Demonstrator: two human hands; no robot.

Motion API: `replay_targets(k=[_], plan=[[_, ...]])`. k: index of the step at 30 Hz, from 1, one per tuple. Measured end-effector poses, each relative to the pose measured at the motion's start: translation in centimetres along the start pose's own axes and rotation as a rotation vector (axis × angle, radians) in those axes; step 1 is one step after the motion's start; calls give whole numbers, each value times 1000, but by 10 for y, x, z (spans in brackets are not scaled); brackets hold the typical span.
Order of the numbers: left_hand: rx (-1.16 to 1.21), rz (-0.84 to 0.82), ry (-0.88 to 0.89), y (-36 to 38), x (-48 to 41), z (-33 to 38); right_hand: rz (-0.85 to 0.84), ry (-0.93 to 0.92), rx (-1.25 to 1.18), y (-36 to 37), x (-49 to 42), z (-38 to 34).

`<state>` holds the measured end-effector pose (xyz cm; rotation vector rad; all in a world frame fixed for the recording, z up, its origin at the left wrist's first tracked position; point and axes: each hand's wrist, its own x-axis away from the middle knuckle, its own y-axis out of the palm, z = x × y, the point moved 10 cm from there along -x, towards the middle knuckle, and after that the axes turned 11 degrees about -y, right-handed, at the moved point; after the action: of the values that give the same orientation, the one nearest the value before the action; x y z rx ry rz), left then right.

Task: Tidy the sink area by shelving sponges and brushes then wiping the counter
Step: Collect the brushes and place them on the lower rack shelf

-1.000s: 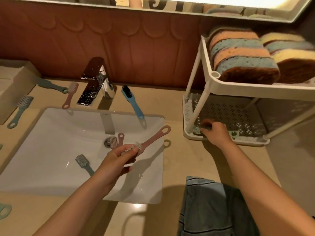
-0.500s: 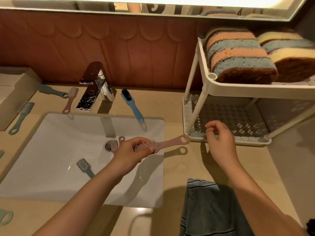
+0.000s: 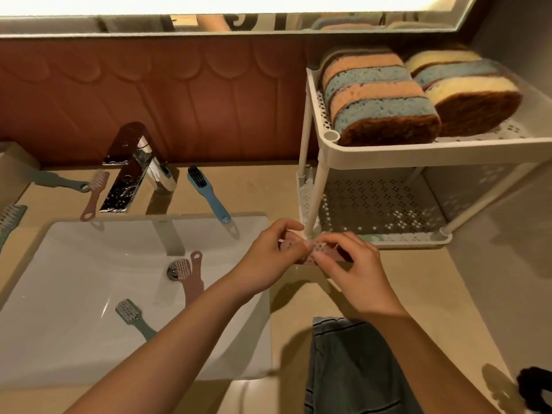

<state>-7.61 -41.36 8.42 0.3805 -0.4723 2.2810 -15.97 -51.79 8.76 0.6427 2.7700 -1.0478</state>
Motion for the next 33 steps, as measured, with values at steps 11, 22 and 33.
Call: replay_targets(k=[11, 22, 33], plan=[[-367, 395, 184, -2, -35, 38, 68, 226, 346, -43, -29, 84], [-711, 575, 374, 6, -30, 51, -184, 251, 340, 9, -81, 134], [-716, 523, 370, 6, -34, 52, -125, 230, 380, 5, -69, 128]])
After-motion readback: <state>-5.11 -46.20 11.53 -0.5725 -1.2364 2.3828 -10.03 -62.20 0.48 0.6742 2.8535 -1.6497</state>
